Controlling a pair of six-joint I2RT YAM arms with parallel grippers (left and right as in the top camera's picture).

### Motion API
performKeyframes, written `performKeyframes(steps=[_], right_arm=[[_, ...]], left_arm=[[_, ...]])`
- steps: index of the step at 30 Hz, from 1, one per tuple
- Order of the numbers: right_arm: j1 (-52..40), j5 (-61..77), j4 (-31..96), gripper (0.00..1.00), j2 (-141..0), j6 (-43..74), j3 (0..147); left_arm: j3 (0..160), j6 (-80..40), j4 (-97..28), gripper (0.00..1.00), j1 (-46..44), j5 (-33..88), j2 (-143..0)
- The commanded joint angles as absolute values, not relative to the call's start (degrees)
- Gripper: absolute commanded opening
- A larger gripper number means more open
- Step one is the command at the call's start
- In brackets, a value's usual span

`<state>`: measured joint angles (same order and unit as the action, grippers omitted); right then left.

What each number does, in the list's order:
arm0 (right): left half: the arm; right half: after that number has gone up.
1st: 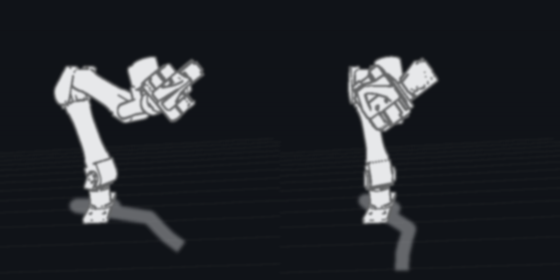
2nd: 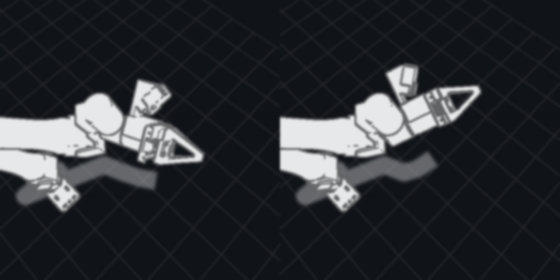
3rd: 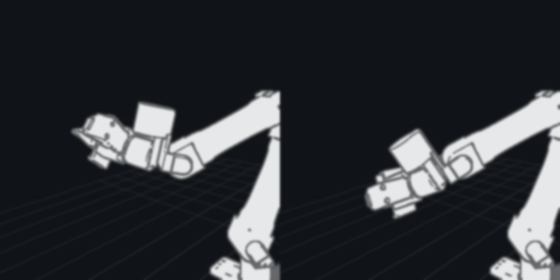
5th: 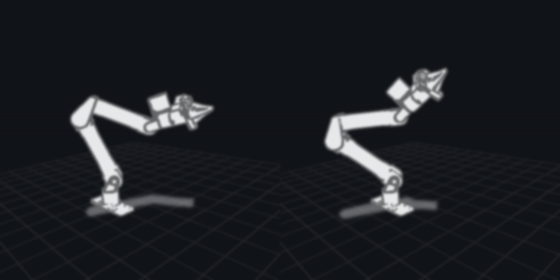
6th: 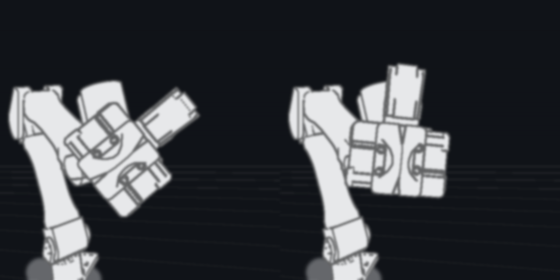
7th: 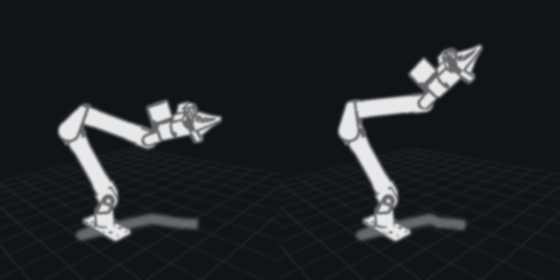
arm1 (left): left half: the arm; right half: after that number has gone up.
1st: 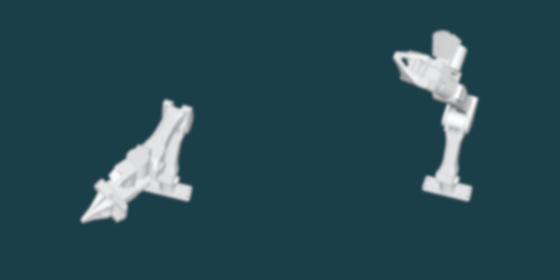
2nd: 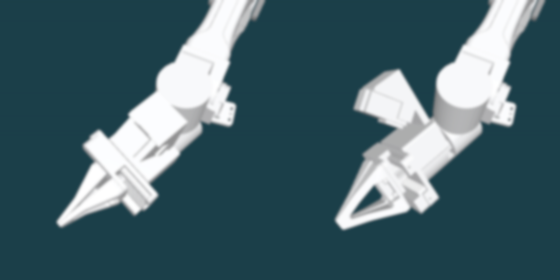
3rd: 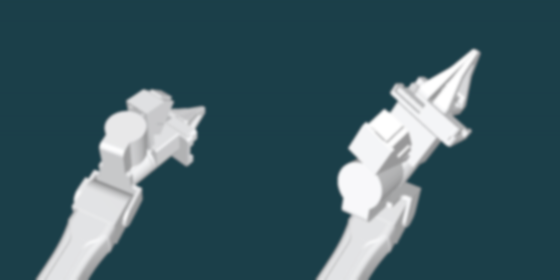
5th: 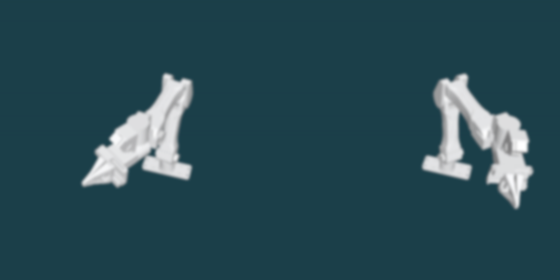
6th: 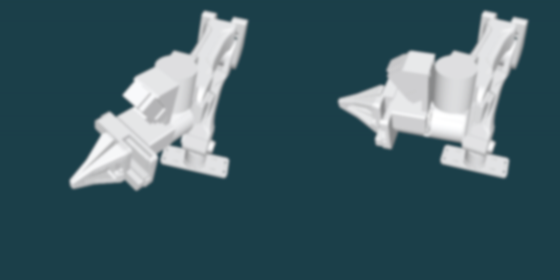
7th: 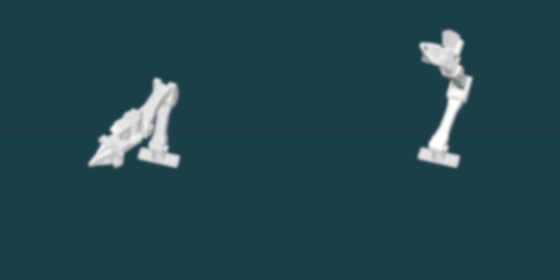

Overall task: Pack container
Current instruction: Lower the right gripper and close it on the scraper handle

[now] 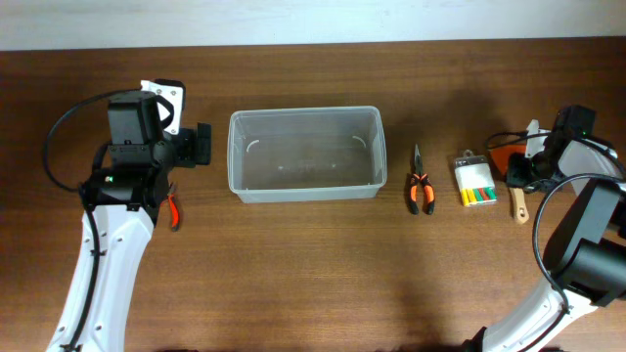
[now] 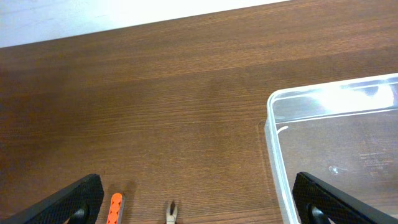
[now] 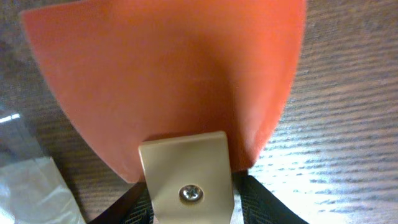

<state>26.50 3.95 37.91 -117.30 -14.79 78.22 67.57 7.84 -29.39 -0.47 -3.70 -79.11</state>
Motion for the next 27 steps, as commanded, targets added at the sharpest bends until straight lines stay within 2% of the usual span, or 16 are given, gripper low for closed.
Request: performKeyframes(steps=[1,7,15,25,27], right_arm=[[26.6,3.9,37.2,0.46,-118.5,-14.1,78.9],[26.6,3.9,37.2,0.45,-118.5,-14.1,78.9],[26.6,4.1,37.1,0.35,-118.5,-14.1,78.9],[26.6,7.4,38.8,0.34,-117.1,-14.0,80.4],[26.6,7.4,40.7,0.3,-115.8,-14.1,82.4]], left_arm=[[68.7,7.3,-29.2,0.99,-0.4,-4.3,-79.4],[68.7,7.3,-29.2,0.99,-0.4,-4.3,-79.4],[68.7,7.3,-29.2,0.99,-0.4,-4.3,-79.4],[68.7,7.3,-29.2,0.99,-0.4,-4.3,-79.4],[68.7,7.3,-29.2,0.99,-0.4,-4.3,-79.4]])
